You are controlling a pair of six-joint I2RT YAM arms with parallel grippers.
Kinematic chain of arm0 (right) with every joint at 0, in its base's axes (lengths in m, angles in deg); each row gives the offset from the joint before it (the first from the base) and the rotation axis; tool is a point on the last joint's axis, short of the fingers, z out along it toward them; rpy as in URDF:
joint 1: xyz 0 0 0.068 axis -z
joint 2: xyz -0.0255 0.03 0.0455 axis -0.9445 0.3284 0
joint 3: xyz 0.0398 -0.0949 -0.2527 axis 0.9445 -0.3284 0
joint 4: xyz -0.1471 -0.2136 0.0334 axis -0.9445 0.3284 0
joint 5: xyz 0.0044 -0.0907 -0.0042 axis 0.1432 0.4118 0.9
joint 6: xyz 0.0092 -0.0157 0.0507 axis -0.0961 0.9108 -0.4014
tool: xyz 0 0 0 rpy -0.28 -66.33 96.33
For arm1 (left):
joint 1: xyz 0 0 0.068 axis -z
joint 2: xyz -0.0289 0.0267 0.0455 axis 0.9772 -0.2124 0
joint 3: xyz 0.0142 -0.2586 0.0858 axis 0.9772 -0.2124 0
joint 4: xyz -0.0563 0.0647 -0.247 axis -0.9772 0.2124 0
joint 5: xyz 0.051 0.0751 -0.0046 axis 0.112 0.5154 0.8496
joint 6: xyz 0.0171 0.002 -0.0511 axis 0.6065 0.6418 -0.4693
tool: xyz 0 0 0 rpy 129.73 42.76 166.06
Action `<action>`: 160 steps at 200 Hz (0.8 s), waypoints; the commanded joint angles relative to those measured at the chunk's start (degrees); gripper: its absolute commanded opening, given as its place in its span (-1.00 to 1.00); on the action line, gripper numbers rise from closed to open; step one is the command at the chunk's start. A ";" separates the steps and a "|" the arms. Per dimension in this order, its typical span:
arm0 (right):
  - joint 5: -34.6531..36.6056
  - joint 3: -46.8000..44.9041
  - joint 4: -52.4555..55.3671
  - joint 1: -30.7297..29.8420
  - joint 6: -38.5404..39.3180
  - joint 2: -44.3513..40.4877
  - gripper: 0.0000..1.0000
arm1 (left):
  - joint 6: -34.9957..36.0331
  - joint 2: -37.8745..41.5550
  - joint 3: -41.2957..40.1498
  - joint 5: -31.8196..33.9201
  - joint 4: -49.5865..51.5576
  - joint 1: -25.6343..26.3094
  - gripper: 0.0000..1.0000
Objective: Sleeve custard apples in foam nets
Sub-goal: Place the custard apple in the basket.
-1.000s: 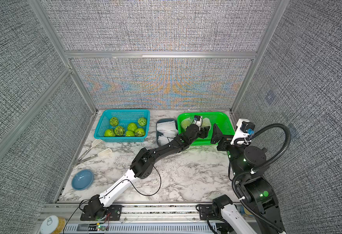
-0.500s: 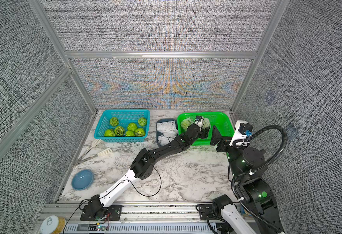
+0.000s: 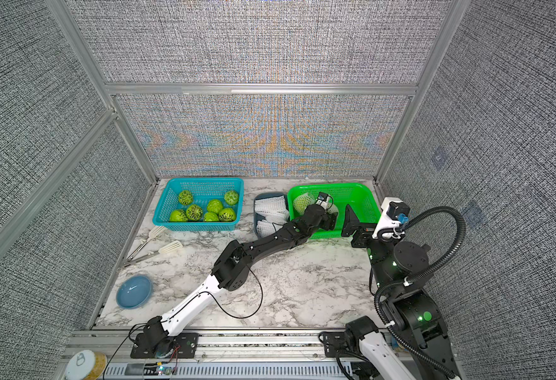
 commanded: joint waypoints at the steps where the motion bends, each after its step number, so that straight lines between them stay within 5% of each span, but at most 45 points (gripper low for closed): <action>1: 0.57 -0.41 -2.31 -0.07 0.08 -0.26 0.98 | 1.02 2.04 -0.29 -0.88 0.39 -0.01 0.74; 89: 1.21 -0.97 -3.21 0.07 0.63 0.08 0.98 | 3.45 7.00 -6.03 -1.03 -0.66 -0.09 0.78; 160: 1.76 2.51 2.08 0.66 -3.00 3.32 0.98 | 17.39 25.94 -22.24 5.06 -11.81 -0.64 0.98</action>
